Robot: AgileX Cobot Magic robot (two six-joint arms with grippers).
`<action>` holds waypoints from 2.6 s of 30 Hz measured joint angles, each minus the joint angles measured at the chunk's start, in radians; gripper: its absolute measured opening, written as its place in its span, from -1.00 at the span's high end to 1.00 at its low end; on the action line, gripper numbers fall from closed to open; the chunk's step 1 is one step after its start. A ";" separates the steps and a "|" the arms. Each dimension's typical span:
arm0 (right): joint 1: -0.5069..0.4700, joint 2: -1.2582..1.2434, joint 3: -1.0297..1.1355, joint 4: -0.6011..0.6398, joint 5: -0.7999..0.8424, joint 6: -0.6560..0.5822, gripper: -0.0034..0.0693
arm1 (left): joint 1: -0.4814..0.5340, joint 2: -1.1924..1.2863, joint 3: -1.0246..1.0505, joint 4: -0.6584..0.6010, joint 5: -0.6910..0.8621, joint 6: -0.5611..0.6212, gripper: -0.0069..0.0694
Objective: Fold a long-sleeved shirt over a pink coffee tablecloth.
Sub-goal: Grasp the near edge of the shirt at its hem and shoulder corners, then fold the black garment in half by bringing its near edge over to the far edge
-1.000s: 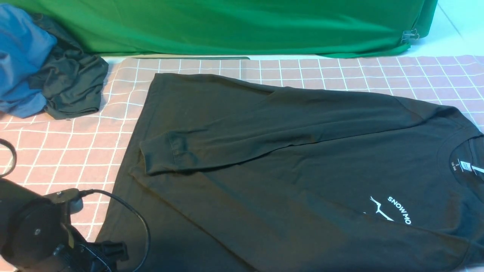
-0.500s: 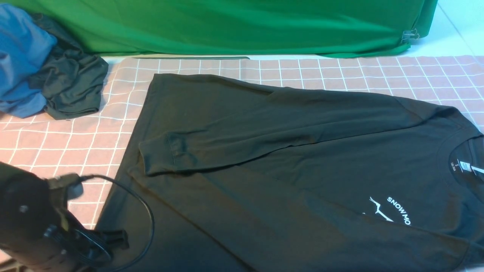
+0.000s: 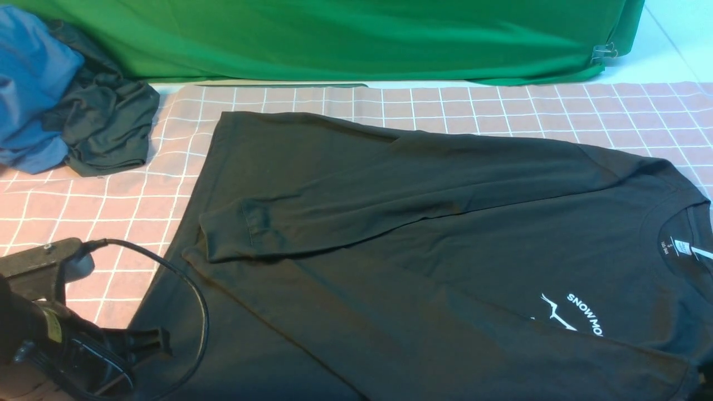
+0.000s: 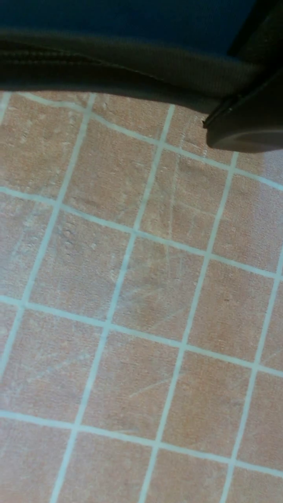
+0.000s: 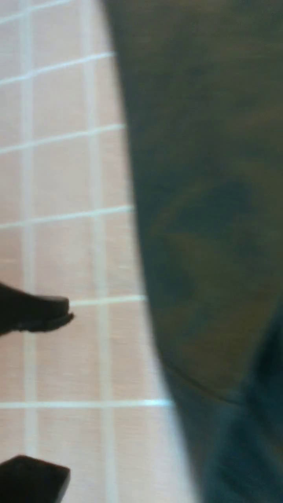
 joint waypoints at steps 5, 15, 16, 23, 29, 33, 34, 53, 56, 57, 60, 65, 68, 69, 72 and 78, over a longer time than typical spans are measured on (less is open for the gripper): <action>0.000 0.099 0.001 0.022 -0.079 0.009 -0.53 | 0.000 0.000 0.000 0.000 -0.014 0.013 0.70; 0.000 0.281 0.001 0.059 -0.198 -0.035 -0.48 | 0.000 0.000 0.000 0.000 -0.019 0.017 0.70; 0.000 0.294 0.001 0.060 -0.205 -0.040 -0.41 | 0.000 0.000 0.000 0.000 -0.019 0.017 0.70; 0.000 0.329 -0.027 0.063 -0.186 -0.120 0.66 | 0.000 0.000 0.000 0.000 -0.024 0.017 0.70; 0.000 0.298 -0.116 -0.033 -0.019 -0.113 0.72 | 0.000 0.000 -0.015 0.002 0.021 0.016 0.70; 0.000 0.280 -0.133 -0.081 0.027 -0.077 0.72 | 0.000 0.000 -0.038 0.000 0.032 0.016 0.70; 0.000 0.279 -0.136 -0.084 0.031 -0.074 0.72 | 0.000 0.000 -0.044 0.000 0.033 0.016 0.70; 0.000 0.359 -0.389 -0.103 0.092 -0.056 0.72 | 0.054 0.201 -0.316 -0.014 -0.046 -0.040 0.70; 0.000 0.398 -0.431 -0.103 0.098 -0.056 0.72 | 0.086 0.254 -0.372 -0.026 -0.052 -0.035 0.70; 0.000 0.417 -0.448 -0.104 0.100 -0.056 0.72 | 0.099 0.274 -0.393 -0.031 -0.054 -0.030 0.70; 0.000 0.458 -0.504 -0.104 0.107 -0.056 0.72 | 0.133 0.334 -0.455 -0.044 -0.054 -0.013 0.70; 0.000 0.523 -0.604 -0.104 0.129 -0.054 0.72 | 0.148 0.428 -0.564 -0.065 -0.055 -0.005 0.70; 0.000 0.577 -0.679 -0.103 0.141 -0.053 0.72 | 0.149 0.500 -0.636 -0.080 -0.059 0.014 0.70; 0.000 0.596 -0.698 -0.103 0.143 -0.052 0.72 | 0.149 0.519 -0.655 -0.082 -0.059 0.015 0.70; 0.000 0.643 -0.755 -0.103 0.144 -0.051 0.72 | 0.149 0.580 -0.716 -0.083 -0.060 0.018 0.70; 0.000 0.747 -0.838 -0.102 0.148 -0.044 0.72 | 0.149 0.703 -0.828 -0.084 -0.056 0.020 0.70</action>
